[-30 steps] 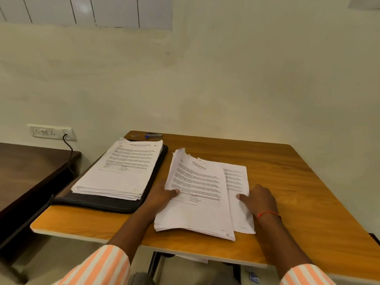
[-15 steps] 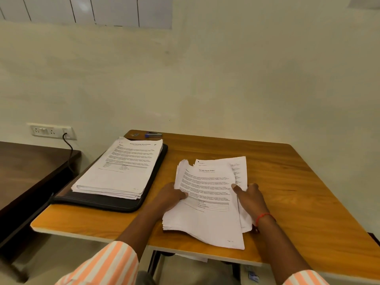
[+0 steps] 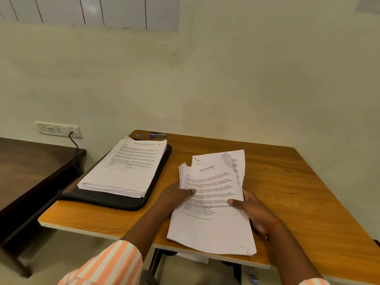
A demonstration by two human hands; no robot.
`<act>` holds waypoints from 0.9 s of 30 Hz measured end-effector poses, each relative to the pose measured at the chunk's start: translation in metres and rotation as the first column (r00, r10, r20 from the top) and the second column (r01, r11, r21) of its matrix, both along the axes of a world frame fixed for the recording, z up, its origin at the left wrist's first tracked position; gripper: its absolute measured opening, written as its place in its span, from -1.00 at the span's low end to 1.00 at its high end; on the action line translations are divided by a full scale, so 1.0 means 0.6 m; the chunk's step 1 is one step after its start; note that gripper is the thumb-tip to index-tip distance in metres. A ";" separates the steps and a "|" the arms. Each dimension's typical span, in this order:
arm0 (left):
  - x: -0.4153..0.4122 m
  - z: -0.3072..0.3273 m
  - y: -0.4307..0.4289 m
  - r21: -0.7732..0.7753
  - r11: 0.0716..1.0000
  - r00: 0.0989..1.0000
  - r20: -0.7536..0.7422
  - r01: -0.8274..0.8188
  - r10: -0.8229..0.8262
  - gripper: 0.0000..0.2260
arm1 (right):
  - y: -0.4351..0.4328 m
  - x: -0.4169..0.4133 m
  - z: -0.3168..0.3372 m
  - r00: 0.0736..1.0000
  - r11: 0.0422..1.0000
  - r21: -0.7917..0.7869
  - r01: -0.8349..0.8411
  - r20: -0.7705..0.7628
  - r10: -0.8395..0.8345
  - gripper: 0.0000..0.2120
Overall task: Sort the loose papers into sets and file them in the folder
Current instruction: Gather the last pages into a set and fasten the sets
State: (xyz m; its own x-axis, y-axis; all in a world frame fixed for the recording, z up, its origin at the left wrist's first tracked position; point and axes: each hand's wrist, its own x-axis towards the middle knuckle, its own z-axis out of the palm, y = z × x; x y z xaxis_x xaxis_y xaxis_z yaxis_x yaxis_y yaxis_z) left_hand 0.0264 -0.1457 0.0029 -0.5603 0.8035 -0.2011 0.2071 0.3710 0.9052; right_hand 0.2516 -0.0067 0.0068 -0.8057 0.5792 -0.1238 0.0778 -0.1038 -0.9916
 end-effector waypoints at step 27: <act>0.050 0.157 -0.023 0.768 0.618 0.962 -0.009 -0.169 0.274 -0.57 | -0.032 -0.029 0.132 0.809 0.823 0.270 0.499 -0.485 -0.332 -0.63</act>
State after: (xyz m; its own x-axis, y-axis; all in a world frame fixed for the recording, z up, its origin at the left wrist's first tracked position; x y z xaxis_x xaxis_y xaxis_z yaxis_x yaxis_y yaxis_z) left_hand 0.0565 -0.1595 0.0971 -0.7181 0.4907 0.4935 0.3323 -0.3812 0.8627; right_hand 0.2341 -0.0258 0.0858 -0.4010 0.8013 0.4439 -0.2961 0.3452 -0.8906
